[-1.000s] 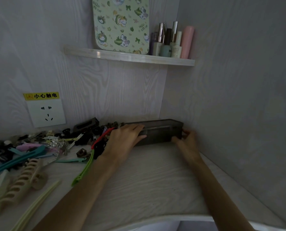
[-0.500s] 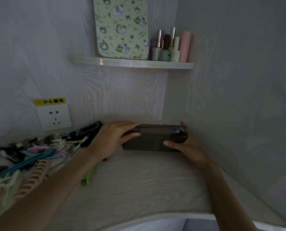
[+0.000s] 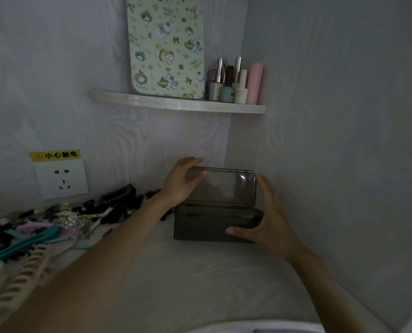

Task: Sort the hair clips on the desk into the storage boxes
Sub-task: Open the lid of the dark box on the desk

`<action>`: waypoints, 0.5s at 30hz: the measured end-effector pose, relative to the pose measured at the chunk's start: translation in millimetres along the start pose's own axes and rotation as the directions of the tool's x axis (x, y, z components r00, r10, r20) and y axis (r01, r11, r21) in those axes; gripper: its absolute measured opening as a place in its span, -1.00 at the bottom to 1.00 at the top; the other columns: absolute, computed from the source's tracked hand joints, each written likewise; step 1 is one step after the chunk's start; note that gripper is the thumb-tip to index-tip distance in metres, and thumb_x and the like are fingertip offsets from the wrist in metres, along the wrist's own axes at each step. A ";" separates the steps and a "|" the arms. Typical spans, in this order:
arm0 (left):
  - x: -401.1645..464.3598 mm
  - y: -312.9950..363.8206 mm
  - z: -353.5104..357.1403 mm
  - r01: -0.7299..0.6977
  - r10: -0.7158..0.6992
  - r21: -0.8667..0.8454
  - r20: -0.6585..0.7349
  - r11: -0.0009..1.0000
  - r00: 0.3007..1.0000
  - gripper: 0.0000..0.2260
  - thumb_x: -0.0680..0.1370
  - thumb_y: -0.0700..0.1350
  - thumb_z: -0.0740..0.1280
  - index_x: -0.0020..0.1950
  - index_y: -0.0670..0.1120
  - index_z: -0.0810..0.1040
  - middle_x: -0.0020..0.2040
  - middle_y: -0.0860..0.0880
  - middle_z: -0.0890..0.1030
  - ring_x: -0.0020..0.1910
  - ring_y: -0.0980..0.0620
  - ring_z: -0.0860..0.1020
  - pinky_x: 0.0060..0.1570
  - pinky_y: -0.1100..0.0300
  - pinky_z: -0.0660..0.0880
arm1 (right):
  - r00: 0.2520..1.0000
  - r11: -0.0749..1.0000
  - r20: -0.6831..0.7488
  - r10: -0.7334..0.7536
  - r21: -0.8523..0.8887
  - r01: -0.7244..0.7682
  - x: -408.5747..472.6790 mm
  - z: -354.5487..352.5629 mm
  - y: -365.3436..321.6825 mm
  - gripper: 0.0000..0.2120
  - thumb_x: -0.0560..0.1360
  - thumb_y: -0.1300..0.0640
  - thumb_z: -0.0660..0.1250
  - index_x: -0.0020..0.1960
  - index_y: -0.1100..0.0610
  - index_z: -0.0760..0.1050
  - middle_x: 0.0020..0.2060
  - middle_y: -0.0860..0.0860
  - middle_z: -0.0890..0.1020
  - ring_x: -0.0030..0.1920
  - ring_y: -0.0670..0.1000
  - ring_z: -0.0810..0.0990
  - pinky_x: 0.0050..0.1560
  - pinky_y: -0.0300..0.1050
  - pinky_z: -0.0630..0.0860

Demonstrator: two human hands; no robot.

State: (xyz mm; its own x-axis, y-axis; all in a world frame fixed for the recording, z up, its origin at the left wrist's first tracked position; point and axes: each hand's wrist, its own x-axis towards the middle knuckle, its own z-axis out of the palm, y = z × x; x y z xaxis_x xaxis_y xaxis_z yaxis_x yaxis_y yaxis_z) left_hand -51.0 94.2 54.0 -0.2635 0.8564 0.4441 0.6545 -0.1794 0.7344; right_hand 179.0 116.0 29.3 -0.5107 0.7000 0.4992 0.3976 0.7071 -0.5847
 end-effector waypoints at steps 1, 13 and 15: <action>-2.4 -1.0 4.9 0.018 -0.015 0.061 -0.039 0.998 0.999 -0.50 0.55 0.01 0.29 0.46 0.02 0.24 0.48 -0.04 0.21 0.45 -0.01 0.21 0.41 0.20 0.13 | 0.996 0.997 0.076 -0.038 -0.070 0.044 0.6 -0.2 -2.8 0.23 0.04 -0.31 0.52 0.43 -0.21 -0.24 0.43 -0.25 -0.08 0.44 -0.21 -0.04 0.47 -0.11 0.04; -78.3 -3.1 -26.6 0.160 -0.217 0.364 0.119 0.917 0.969 -0.57 0.59 0.04 0.18 0.41 -0.10 0.31 0.33 -0.07 0.44 0.32 -0.07 0.40 0.29 0.17 0.34 | 0.737 0.661 0.470 0.485 -0.749 0.042 39.6 17.9 -31.0 0.17 0.26 -0.40 0.34 0.50 0.12 -0.28 0.52 0.15 -0.11 0.51 0.17 -0.07 0.45 0.16 0.05; -83.0 -5.8 -26.9 0.154 -0.226 0.392 0.144 0.907 0.963 -0.63 0.61 0.02 0.14 0.36 -0.12 0.38 0.28 -0.09 0.49 0.25 -0.07 0.46 0.22 0.18 0.37 | 0.703 0.553 0.434 0.564 -0.830 0.069 47.8 26.2 -46.0 0.14 0.25 -0.38 0.36 0.51 0.18 -0.15 0.49 0.15 0.10 0.47 0.18 0.10 0.43 0.14 0.15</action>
State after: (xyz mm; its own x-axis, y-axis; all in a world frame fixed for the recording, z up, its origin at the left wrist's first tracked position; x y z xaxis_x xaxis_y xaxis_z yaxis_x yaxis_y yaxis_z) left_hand -52.0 11.1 26.7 -0.2996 0.9353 0.1882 0.8308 0.1588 0.5334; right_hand 116.4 114.3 63.3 -0.4655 0.8472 -0.2561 0.8175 0.5225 0.2424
